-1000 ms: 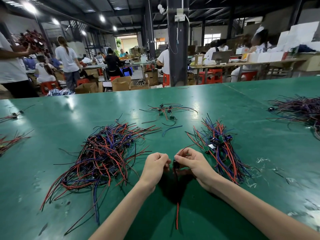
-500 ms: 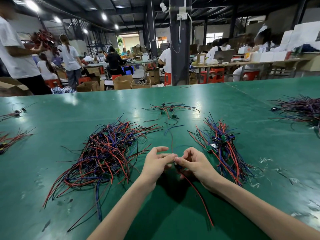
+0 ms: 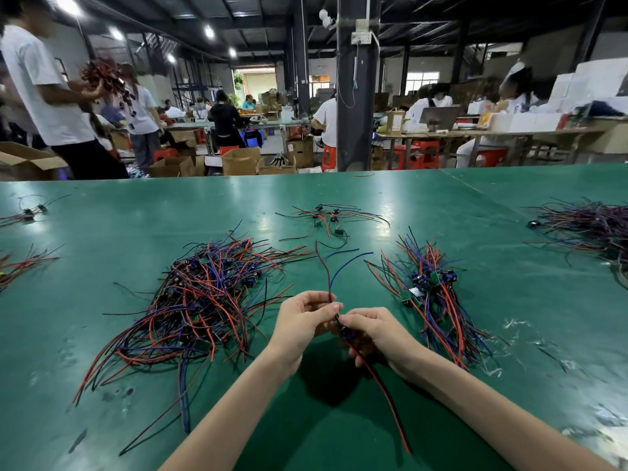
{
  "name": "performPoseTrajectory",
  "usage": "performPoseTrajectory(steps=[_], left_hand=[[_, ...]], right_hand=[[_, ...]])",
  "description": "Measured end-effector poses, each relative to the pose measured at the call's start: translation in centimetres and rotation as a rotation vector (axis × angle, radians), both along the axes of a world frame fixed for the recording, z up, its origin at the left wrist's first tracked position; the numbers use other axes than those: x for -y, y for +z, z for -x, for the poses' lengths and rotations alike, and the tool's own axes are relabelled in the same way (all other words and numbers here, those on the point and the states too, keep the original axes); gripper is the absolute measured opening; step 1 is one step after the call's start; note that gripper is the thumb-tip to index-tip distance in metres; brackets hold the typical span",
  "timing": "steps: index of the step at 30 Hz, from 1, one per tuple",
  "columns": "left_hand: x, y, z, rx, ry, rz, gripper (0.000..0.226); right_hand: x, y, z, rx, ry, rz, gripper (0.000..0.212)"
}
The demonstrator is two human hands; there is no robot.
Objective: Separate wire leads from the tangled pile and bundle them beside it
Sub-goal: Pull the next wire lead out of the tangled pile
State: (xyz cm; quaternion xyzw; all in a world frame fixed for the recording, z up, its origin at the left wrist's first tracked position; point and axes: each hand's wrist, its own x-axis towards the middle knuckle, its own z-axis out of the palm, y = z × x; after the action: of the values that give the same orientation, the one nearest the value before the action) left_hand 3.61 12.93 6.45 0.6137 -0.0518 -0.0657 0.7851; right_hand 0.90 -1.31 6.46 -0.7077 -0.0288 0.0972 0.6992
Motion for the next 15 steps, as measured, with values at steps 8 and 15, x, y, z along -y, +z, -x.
performPoseTrajectory(steps=[8,15], left_hand=[[0.24,-0.42,0.41,0.051,0.010,-0.019,0.009],[0.24,-0.36,0.43,0.070,0.056,-0.019,0.011]], right_hand=[[-0.04,-0.14,-0.01,0.020,-0.011,0.021,0.028],[-0.04,-0.26,-0.02,0.047,0.004,0.031,0.016]])
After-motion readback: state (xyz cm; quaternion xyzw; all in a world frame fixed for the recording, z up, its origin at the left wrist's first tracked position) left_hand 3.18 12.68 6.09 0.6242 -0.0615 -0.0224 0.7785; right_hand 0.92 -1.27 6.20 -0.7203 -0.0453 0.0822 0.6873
